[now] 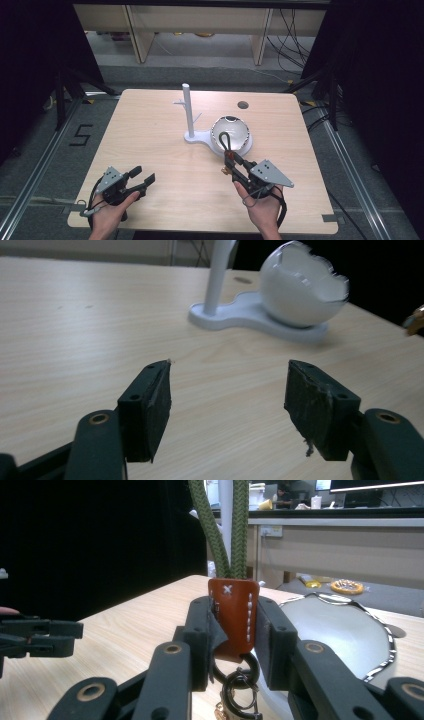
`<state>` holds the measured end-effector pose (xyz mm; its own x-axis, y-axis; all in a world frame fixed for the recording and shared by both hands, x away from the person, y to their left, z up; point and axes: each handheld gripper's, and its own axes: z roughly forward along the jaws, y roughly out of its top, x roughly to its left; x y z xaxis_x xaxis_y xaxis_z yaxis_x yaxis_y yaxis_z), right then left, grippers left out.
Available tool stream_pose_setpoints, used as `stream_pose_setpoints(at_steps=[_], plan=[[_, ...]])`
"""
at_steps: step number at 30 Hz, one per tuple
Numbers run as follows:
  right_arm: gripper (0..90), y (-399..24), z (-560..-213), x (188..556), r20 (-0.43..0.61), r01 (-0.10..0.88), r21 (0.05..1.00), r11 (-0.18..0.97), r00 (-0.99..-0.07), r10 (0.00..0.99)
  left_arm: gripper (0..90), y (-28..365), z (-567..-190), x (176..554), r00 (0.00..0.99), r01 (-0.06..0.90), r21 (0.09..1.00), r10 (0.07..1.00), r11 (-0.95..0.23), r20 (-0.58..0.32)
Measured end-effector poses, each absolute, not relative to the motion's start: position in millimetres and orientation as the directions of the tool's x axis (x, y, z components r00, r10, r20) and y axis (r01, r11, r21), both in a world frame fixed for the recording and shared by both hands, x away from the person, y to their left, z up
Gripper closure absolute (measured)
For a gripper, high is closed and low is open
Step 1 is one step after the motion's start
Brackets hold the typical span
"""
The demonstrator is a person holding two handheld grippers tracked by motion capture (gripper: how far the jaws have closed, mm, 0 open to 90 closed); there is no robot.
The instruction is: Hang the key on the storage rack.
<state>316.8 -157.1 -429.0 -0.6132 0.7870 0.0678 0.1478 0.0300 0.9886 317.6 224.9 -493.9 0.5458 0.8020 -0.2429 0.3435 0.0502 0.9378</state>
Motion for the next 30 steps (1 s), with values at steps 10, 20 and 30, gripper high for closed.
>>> stream_pose_setpoints(at_steps=[10, 20, 30], plan=[[71.1, -141.0, -427.5, 319.7, 0.085, 0.159, 0.987, 0.021, -0.633, 0.769, 42.8, 181.2, -446.9, 321.3, 0.698, 0.295, 0.954, 0.672, 0.044, -0.247], [71.0, -130.1, -430.1, 320.7, 0.088, 0.161, 0.987, 0.024, -0.651, 0.754, 53.9, 140.9, -414.6, 340.3, 0.773, 0.299, 0.954, 0.578, 0.03, -0.261], [71.0, -121.7, -434.4, 323.2, 0.065, 0.132, 0.991, 0.032, -0.665, 0.744, 64.5, 117.9, -405.3, 350.8, 0.805, 0.284, 0.958, 0.533, 0.041, -0.261]])
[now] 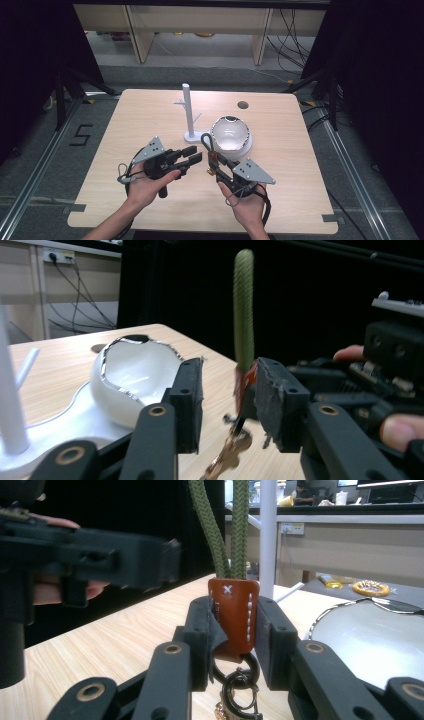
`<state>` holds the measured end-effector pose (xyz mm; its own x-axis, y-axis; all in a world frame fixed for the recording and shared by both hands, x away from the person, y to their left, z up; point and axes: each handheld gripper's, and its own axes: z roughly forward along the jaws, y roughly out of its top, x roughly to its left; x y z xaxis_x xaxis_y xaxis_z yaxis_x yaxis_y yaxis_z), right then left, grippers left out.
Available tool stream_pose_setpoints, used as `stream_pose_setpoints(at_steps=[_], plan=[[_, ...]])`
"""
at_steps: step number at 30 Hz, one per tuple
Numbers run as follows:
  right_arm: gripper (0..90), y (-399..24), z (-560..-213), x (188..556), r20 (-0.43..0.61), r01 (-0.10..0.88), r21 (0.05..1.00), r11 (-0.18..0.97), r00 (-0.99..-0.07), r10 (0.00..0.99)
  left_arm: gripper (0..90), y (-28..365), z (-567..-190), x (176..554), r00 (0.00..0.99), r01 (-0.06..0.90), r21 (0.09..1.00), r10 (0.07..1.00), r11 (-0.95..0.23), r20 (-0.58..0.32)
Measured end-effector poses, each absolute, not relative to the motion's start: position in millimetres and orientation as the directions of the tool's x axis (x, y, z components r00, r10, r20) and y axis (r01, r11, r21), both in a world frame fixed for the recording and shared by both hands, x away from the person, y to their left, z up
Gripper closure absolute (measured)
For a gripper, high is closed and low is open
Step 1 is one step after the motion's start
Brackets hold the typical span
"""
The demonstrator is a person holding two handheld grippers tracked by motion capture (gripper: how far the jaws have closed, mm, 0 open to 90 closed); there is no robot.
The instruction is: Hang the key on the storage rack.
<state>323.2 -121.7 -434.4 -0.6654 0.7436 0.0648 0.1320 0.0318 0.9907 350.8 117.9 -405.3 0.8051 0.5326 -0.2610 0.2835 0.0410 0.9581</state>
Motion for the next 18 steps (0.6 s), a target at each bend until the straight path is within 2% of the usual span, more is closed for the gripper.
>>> stream_pose_setpoints(at_steps=[1, 4, 6, 7, 8, 13, 14, 18], plan=[[71.0, -122.3, -434.0, 323.7, 0.043, 0.113, 0.993, 0.044, -0.662, 0.748, 65.5, 114.8, -403.8, 352.4, 0.81, 0.284, 0.958, 0.522, 0.049, -0.267], [71.0, -120.6, -433.3, 320.6, 0.093, 0.17, 0.985, 0.03, -0.669, 0.738, 67.9, 113.2, -402.7, 353.7, 0.813, 0.278, 0.96, 0.521, 0.046, -0.26], [71.0, -120.1, -432.9, 320.9, 0.081, 0.161, 0.986, 0.036, -0.663, 0.744, 69.3, 111.8, -402.0, 354.5, 0.812, 0.278, 0.959, 0.521, 0.051, -0.264], [71.0, -120.8, -433.2, 323.8, 0.041, 0.112, 0.993, 0.044, -0.665, 0.745, 70.0, 110.6, -401.2, 355.1, 0.815, 0.272, 0.961, 0.516, 0.058, -0.262], [71.0, -121.0, -433.3, 324.3, 0.035, 0.107, 0.993, 0.048, -0.665, 0.746, 70.8, 110.0, -400.8, 355.4, 0.817, 0.271, 0.961, 0.515, 0.057, -0.261], [71.0, -119.6, -433.6, 322.3, 0.061, 0.137, 0.99, 0.043, -0.669, 0.741, 74.8, 107.8, -399.5, 356.5, 0.818, 0.272, 0.961, 0.511, 0.059, -0.263], [71.0, -118.7, -433.2, 320.3, 0.084, 0.171, 0.984, 0.043, -0.673, 0.735, 76.9, 107.3, -399.3, 356.7, 0.819, 0.272, 0.96, 0.51, 0.061, -0.264], [71.0, -118.7, -433.7, 320.7, 0.078, 0.163, 0.986, 0.044, -0.67, 0.738, 80.3, 106.8, -398.3, 356.5, 0.817, 0.266, 0.962, 0.517, 0.053, -0.255]])
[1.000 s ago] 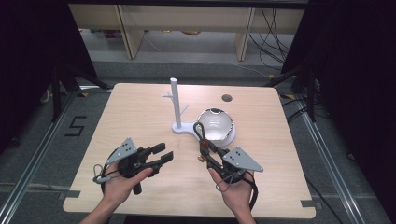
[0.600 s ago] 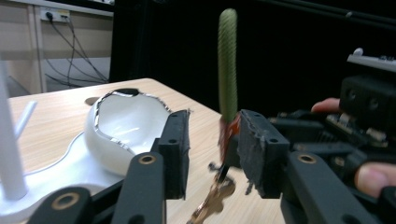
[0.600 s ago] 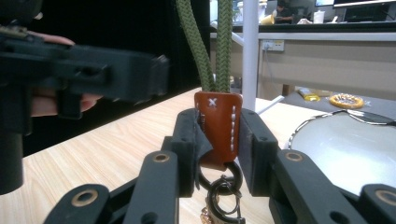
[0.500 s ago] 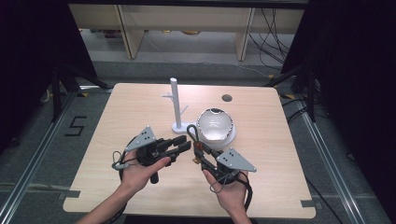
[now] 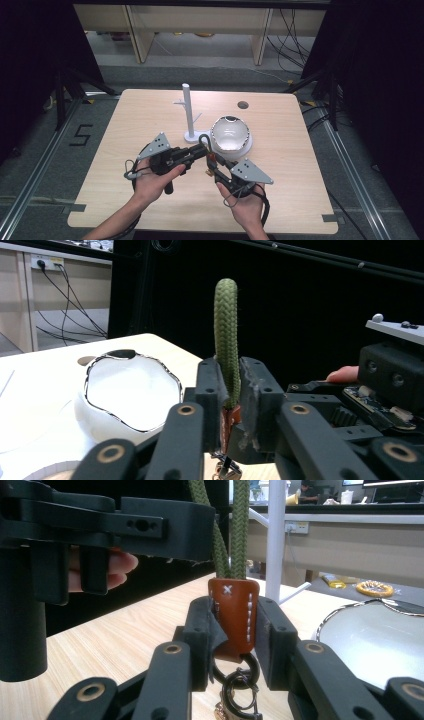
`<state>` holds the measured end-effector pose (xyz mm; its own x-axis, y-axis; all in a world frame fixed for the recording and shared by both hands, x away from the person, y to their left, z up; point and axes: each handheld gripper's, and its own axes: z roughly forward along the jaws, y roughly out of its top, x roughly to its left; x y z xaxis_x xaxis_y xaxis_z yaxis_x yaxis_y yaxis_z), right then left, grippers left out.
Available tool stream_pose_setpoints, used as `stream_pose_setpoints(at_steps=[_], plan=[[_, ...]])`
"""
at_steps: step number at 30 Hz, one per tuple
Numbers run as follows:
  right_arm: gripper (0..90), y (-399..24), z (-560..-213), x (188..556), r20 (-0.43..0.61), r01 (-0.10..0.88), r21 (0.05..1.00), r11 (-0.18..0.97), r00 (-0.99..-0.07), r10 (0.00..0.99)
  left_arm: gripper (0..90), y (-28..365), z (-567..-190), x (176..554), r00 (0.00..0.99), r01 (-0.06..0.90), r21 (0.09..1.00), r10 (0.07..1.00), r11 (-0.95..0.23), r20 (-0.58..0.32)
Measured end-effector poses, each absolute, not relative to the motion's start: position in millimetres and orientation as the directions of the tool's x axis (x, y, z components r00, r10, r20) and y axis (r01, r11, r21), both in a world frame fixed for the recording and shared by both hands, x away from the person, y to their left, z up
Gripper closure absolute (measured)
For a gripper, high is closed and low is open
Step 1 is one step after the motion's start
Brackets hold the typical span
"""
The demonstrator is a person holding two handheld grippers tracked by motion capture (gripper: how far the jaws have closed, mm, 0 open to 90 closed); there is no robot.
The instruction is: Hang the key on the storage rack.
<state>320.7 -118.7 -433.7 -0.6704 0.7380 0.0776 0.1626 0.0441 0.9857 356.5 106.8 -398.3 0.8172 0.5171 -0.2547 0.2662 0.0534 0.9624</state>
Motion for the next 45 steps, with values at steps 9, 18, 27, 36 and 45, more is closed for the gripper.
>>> stream_pose_setpoints(at_steps=[9, 18, 27, 36, 45], plan=[[69.6, -117.5, -433.3, 323.1, 0.032, 0.123, 0.99, 0.071, -0.681, 0.732, 83.6, 108.6, -394.8, 353.8, 0.817, 0.266, 0.964, 0.527, 0.019, -0.236], [66.6, -115.4, -432.1, 321.7, 0.042, 0.145, 0.986, 0.081, -0.691, 0.722, 83.7, 108.6, -392.7, 351.5, 0.813, 0.237, 0.972, 0.548, 0.002, -0.199], [64.0, -114.1, -431.2, 321.5, 0.044, 0.153, 0.984, 0.089, -0.699, 0.714, 84.0, 112.4, -387.1, 349.5, 0.807, 0.193, 0.981, 0.572, -0.018, -0.148], [57.7, -120.0, -429.6, 317.5, 0.048, 0.177, 0.979, 0.105, -0.691, 0.721, 84.1, 123.6, -383.0, 350.6, 0.783, 0.146, 0.989, 0.614, -0.03, -0.097], [56.9, -136.0, -434.4, 316.1, 0.014, 0.175, 0.974, 0.141, -0.673, 0.74, 84.0, 136.5, -385.3, 355.3, 0.742, 0.131, 0.99, 0.667, -0.047, -0.067]])
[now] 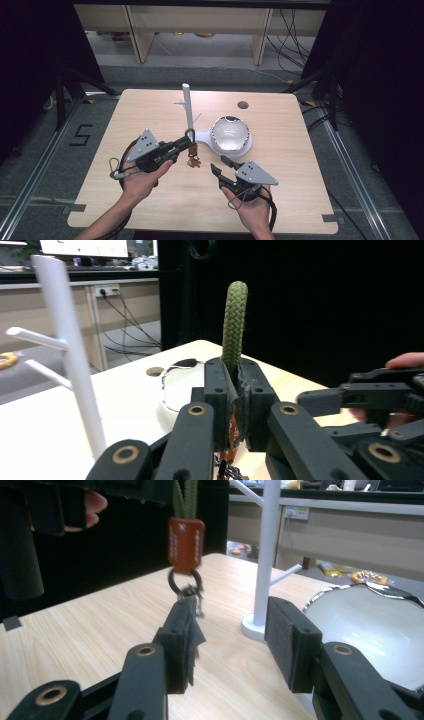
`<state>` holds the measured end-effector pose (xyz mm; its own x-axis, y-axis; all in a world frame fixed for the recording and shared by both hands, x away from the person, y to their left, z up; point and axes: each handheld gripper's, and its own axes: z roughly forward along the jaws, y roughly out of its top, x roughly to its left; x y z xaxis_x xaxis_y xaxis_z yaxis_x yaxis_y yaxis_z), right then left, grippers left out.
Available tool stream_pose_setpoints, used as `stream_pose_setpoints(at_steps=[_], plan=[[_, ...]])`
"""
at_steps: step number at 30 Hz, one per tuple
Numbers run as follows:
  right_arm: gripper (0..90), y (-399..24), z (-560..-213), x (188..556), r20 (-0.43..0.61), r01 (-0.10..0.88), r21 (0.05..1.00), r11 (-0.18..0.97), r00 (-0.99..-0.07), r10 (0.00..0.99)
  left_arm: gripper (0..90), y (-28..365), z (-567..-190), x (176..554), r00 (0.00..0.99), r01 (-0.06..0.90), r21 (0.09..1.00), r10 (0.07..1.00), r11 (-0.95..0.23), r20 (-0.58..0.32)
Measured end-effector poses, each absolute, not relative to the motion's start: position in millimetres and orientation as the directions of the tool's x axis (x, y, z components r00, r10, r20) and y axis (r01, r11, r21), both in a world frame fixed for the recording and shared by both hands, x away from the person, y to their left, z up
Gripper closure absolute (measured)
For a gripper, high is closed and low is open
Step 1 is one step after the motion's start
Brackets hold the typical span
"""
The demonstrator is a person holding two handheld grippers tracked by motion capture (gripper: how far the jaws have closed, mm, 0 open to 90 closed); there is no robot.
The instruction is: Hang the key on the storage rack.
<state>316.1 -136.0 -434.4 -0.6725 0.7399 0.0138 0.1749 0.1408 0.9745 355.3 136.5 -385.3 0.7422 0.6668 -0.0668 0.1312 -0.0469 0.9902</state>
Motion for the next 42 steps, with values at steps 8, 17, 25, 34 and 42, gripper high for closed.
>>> stream_pose_setpoints(at_steps=[8, 17, 25, 34, 42], plan=[[58.7, -146.2, -437.1, 311.7, 0.022, 0.198, 0.97, 0.143, -0.653, 0.757, 84.0, 147.3, -384.4, 360.8, 0.698, 0.103, 0.992, 0.716, -0.067, -0.024], [59.7, -159.8, -441.1, 306.0, 0.017, 0.209, 0.967, 0.149, -0.633, 0.774, 84.0, 157.0, -386.4, 369.6, 0.661, 0.065, 0.994, 0.75, -0.09, 0.025], [58.1, -172.4, -445.4, 303.1, 0.022, 0.226, 0.963, 0.149, -0.613, 0.79, 84.0, 162.6, -387.2, 375.6, 0.634, 0.064, 0.994, 0.773, -0.093, 0.032], [55.9, -187.5, -452.5, 301.5, 0.045, 0.244, 0.962, 0.122, -0.583, 0.811, 84.0, 170.4, -387.6, 385.9, 0.583, 0.062, 0.992, 0.811, -0.113, 0.056], [54.7, -197.3, -458.2, 296.5, 0.068, 0.286, 0.952, 0.11, -0.547, 0.834, 84.0, 173.9, -387.6, 394.2, 0.553, 0.067, 0.991, 0.831, -0.119, 0.062]])
